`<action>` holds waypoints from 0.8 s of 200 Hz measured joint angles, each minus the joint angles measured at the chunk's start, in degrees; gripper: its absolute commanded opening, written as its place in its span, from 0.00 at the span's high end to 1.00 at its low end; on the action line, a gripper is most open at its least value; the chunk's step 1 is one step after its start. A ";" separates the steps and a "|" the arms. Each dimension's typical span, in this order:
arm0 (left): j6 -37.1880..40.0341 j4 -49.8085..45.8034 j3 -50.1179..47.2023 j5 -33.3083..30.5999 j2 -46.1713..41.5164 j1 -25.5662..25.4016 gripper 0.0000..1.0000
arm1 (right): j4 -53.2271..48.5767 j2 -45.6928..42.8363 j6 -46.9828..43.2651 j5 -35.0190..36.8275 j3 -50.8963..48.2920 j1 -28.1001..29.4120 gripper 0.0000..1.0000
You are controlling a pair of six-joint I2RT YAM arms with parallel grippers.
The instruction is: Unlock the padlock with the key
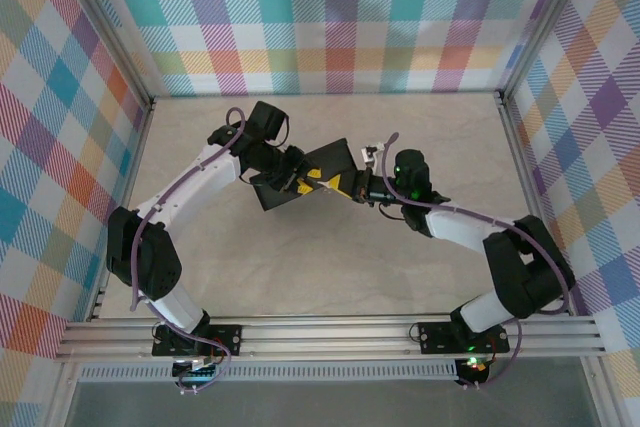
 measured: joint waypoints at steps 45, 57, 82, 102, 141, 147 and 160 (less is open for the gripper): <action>0.02 1.64 -1.68 3.26 -0.37 0.61 0.99 | -2.38 -3.89 -0.15 3.52 -2.82 0.63 1.00; 0.02 1.66 -1.95 3.61 -0.39 0.66 0.99 | -2.27 -3.96 -0.13 3.91 -3.15 0.81 1.00; 0.00 1.68 -1.95 3.93 -0.39 0.92 0.99 | -0.48 -3.93 0.09 4.35 -3.80 0.90 1.00; 0.02 1.70 -1.95 4.11 -0.39 0.96 0.99 | 1.55 -3.80 0.52 4.28 -4.57 0.90 1.00; 0.02 1.92 -1.95 4.33 -0.39 1.29 0.99 | 4.39 -2.84 1.44 3.19 -4.90 0.90 1.00; 0.02 1.92 -1.97 4.33 -0.39 1.31 0.99 | 4.63 -2.60 1.64 2.99 -4.90 0.87 1.00; 0.02 1.92 -1.95 4.33 -0.39 1.36 0.99 | 4.70 -2.36 1.84 2.80 -4.90 0.87 1.00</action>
